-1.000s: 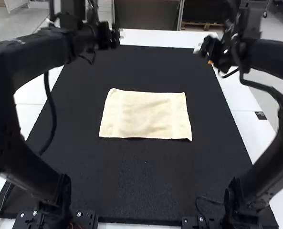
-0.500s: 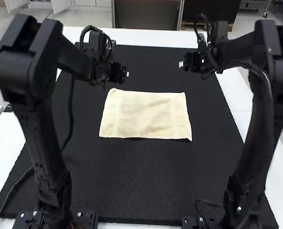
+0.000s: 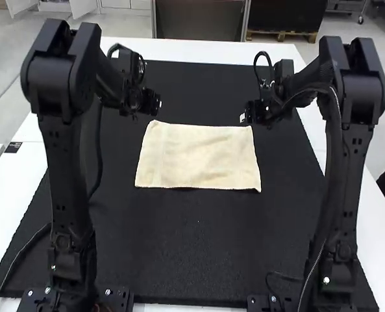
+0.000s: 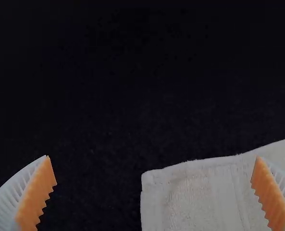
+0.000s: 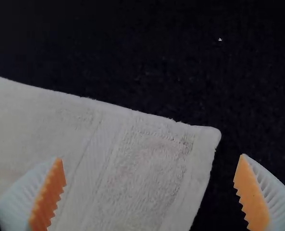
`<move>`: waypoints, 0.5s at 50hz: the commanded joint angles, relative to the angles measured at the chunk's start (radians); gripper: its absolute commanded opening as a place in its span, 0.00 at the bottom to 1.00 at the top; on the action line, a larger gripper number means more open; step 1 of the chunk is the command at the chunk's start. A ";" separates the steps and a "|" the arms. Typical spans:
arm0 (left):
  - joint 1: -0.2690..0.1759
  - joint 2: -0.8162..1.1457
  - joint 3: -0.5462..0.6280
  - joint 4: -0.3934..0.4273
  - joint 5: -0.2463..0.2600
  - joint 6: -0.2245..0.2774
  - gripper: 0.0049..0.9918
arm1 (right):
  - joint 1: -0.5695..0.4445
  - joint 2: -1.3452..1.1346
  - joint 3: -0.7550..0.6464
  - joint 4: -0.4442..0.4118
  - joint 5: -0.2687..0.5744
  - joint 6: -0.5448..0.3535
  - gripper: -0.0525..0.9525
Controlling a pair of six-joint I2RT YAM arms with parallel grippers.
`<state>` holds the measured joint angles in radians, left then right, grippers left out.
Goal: Fold the towel.
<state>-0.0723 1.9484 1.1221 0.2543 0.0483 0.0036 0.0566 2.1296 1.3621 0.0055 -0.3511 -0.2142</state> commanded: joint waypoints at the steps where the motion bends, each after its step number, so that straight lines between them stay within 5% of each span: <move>1: -0.003 0.009 0.033 0.020 -0.005 0.010 0.97 | 0.005 0.018 0.029 0.013 -0.008 -0.017 0.85; 25: -0.003 0.104 0.100 0.063 -0.005 0.010 0.96 | 0.003 0.156 0.112 0.102 0.000 -0.011 0.81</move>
<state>-0.0723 2.0468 1.1851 0.3084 0.0483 0.0036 0.0570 2.2650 1.4197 0.1005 -0.3504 -0.2184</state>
